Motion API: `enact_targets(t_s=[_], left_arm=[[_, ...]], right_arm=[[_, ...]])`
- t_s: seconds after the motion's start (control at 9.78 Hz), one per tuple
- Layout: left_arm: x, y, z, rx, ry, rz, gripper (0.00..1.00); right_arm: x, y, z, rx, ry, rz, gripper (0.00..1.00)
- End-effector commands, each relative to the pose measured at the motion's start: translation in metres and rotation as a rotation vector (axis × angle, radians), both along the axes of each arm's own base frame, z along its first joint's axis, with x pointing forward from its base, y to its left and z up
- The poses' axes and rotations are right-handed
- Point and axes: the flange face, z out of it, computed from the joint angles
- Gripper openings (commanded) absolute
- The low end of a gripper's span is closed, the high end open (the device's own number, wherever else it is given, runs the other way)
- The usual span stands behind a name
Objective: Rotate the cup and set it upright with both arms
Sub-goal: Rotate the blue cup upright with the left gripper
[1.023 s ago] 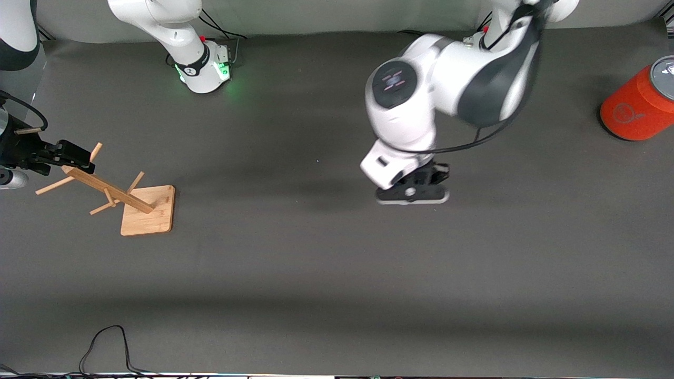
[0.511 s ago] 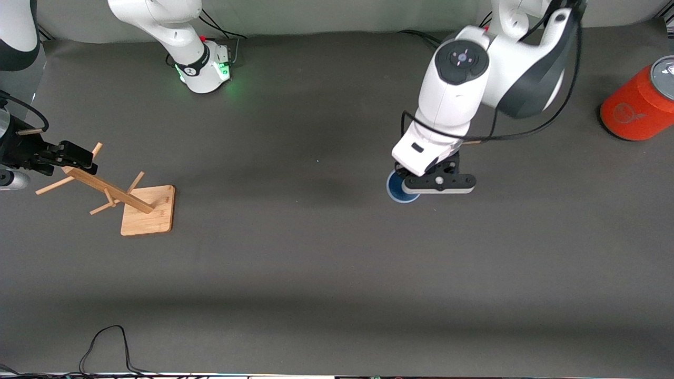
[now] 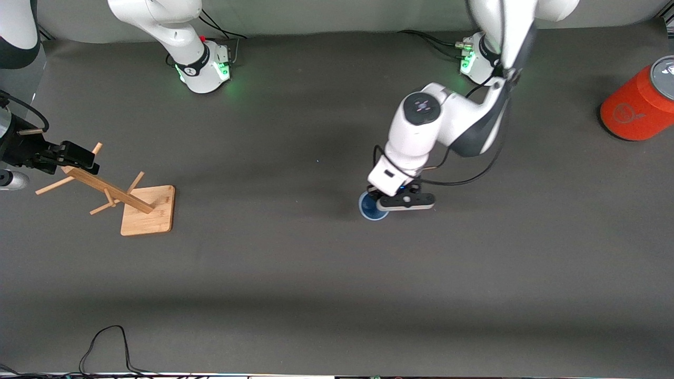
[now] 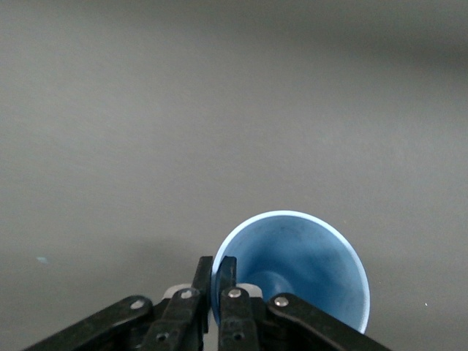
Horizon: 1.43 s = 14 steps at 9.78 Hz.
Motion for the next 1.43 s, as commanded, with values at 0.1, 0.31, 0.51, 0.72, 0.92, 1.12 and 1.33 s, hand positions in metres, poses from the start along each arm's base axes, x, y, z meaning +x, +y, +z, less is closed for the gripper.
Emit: enact_targets(t_s=[0.1, 0.31, 0.51, 0.72, 0.92, 1.12, 1.33], left_arm=[[-0.016, -0.022, -0.034, 0.091, -0.086, 0.022, 0.0], [-0.027, -0.034, -0.045, 0.106, -0.11, 0.053, 0.0], [-0.033, -0.039, -0.054, 0.088, -0.132, 0.085, 0.0], [-0.036, -0.04, -0.063, 0.098, -0.144, 0.099, 0.0], [-0.035, -0.039, -0.065, 0.101, -0.143, 0.1, 0.56], [-0.033, -0.038, -0.059, 0.101, -0.147, 0.097, 1.0], [-0.026, -0.034, -0.029, 0.096, -0.171, 0.109, 1.0]], right_arm=[[0.0, -0.001, 0.002, 0.026, 0.006, -0.022, 1.0], [0.001, -0.002, 0.001, 0.026, 0.007, -0.023, 1.0], [0.001, -0.003, 0.001, 0.023, 0.004, -0.023, 1.0], [0.001, -0.003, 0.001, 0.023, 0.004, -0.023, 1.0], [0.002, -0.006, 0.0, 0.021, 0.006, -0.028, 1.0], [0.002, -0.005, 0.001, 0.021, 0.003, -0.026, 1.0], [0.003, -0.005, 0.0, 0.019, 0.003, -0.026, 1.0]])
